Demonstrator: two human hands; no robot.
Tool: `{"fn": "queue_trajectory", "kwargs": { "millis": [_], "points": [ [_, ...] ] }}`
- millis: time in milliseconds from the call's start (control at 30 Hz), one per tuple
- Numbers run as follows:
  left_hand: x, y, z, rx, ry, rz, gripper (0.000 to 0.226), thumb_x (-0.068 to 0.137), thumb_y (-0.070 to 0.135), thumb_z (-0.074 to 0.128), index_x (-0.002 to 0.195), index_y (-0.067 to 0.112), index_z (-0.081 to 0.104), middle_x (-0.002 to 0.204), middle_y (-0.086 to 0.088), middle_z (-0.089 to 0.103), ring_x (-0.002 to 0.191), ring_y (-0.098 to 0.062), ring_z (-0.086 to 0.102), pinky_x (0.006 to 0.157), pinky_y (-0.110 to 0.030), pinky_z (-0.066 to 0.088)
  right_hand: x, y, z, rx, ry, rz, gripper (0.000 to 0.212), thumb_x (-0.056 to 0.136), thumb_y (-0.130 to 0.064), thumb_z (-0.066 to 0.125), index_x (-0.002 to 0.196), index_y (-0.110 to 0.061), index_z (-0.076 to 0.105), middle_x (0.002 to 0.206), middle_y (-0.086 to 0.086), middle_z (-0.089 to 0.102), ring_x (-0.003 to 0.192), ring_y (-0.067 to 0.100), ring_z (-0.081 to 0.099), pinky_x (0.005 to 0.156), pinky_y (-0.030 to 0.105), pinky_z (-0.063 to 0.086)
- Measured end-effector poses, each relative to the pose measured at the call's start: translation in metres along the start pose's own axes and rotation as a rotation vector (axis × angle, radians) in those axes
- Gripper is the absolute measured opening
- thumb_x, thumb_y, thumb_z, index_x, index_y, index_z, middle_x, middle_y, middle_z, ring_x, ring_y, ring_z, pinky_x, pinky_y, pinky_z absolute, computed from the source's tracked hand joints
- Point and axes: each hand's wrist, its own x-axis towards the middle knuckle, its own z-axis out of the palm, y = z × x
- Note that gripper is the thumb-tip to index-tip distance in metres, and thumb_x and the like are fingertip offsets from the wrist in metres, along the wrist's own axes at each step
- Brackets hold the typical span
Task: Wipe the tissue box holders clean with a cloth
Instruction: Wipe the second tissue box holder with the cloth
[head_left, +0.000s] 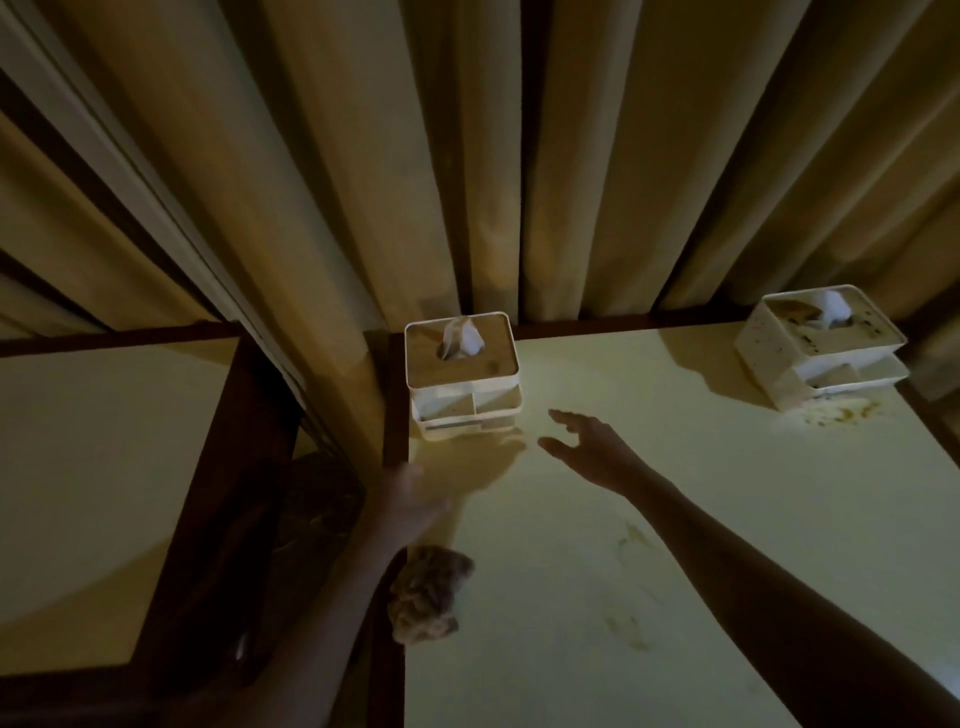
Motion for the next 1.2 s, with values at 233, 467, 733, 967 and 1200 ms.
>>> {"fn": "queue_trajectory", "kwargs": {
  "millis": [233,467,733,967,1200],
  "points": [
    [-0.067,-0.025,0.057,0.28,-0.027,0.14,0.026,0.088,0.024,0.063,0.112,0.017,0.055,0.115,-0.002,0.041,0.112,-0.02,0.044,0.085,-0.022,0.037,-0.093,0.071,0.015,0.005,0.05,0.012,0.045,0.091,-0.027,0.061,0.134,-0.016,0.052,0.138,0.003,0.053,0.127,0.018,0.049,0.104,0.027,0.038],
    [-0.094,0.007,0.091,0.193,0.036,0.177,0.011,0.088,0.012,0.063,0.099,0.014,0.063,0.102,-0.002,0.05,0.094,-0.018,0.055,0.069,-0.021,0.042,-0.15,0.122,0.004,0.078,0.112,0.094,0.038,0.093,-0.023,0.059,0.131,-0.021,0.055,0.137,0.0,0.053,0.126,0.017,0.05,0.106,0.031,0.04],
    [-0.119,0.086,0.133,0.248,-0.06,0.211,0.022,0.084,0.022,0.067,0.105,0.019,0.061,0.105,0.0,0.052,0.083,-0.018,0.058,0.063,-0.024,0.045,-0.166,0.177,-0.063,0.071,0.141,0.116,0.037,0.092,-0.024,0.061,0.129,-0.018,0.058,0.133,0.008,0.056,0.123,0.021,0.053,0.102,0.031,0.042],
    [-0.082,0.245,0.183,0.04,-0.089,0.306,0.034,0.08,0.023,0.074,0.109,0.009,0.064,0.11,-0.006,0.066,0.094,-0.017,0.061,0.072,-0.018,0.04,-0.13,0.255,-0.181,0.004,0.168,0.14,0.04,0.091,-0.022,0.062,0.129,-0.012,0.057,0.129,0.008,0.06,0.113,0.025,0.058,0.088,0.023,0.04],
    [-0.009,0.378,0.248,-0.1,-0.012,0.238,0.07,0.078,0.033,0.076,0.136,0.009,0.045,0.137,-0.008,0.051,0.121,-0.023,0.052,0.093,-0.027,0.041,-0.054,0.323,-0.281,0.1,0.359,0.203,0.052,0.086,-0.023,0.066,0.131,-0.004,0.048,0.126,0.016,0.057,0.116,0.033,0.054,0.094,0.037,0.044]
  ]
}}
